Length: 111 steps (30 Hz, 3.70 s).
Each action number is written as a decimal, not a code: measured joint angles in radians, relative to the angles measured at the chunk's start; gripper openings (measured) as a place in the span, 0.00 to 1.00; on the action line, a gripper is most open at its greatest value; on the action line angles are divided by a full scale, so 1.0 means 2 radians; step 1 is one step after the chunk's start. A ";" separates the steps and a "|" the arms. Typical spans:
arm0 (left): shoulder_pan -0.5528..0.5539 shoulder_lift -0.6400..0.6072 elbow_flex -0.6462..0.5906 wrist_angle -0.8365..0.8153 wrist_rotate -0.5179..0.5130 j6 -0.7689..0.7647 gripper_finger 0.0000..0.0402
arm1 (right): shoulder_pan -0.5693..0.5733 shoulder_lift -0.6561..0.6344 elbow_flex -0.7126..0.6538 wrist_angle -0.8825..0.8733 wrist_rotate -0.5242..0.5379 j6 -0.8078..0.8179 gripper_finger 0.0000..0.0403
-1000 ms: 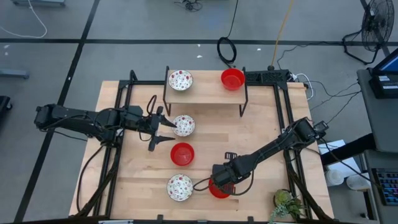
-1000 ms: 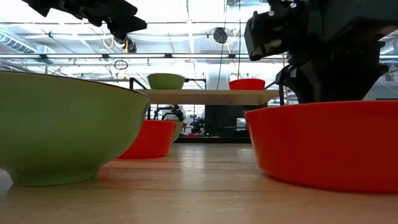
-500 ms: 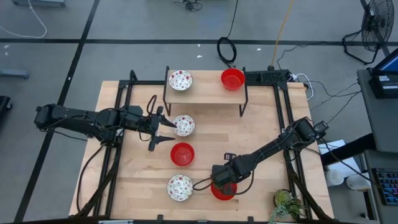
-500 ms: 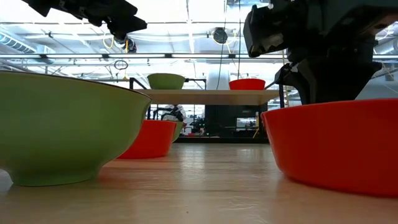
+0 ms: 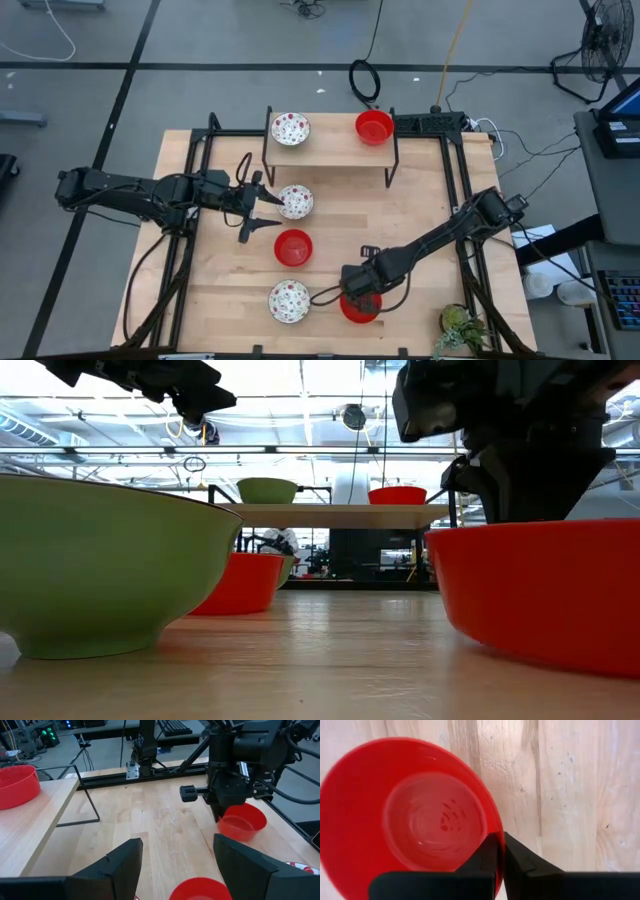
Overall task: Pick & Place Mini bowls
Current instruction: Stack the bottom red bowl on the red bowl on the shelf
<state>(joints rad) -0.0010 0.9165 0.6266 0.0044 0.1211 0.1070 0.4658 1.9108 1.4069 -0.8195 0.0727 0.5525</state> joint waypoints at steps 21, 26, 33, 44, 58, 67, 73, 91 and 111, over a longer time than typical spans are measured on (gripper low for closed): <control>0.000 0.000 0.000 0.000 0.000 0.001 0.61 | -0.013 -0.103 -0.001 0.002 0.004 -0.021 0.01; 0.000 0.000 0.000 0.000 0.000 0.001 0.61 | -0.024 -0.124 -0.001 0.004 0.005 -0.033 0.01; 0.000 0.000 0.000 0.000 0.000 0.000 0.61 | -0.045 -0.152 -0.001 0.002 0.004 -0.052 0.01; 0.000 0.000 0.000 0.000 0.000 0.000 0.61 | -0.095 -0.201 0.000 0.004 0.005 -0.097 0.00; 0.000 0.000 0.000 0.000 0.000 0.000 0.61 | -0.198 -0.232 0.000 0.001 0.003 -0.153 0.00; 0.000 0.000 0.000 0.000 0.000 0.000 0.61 | -0.265 -0.245 0.000 0.001 0.002 -0.183 0.00; 0.000 0.000 0.000 0.000 0.000 0.000 0.61 | -0.312 -0.254 0.000 0.010 0.002 -0.195 0.00; 0.000 0.000 0.000 0.004 0.000 0.015 0.61 | -0.461 -0.275 0.000 0.203 0.000 -0.249 0.00; 0.000 0.000 0.000 0.051 -0.088 0.104 0.61 | -0.604 -0.136 0.343 0.158 -0.134 -0.280 0.00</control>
<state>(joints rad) -0.0006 0.9163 0.6270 0.1073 -0.0550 0.3141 -0.7417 1.6381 2.0937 -0.5041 -0.1952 -0.0078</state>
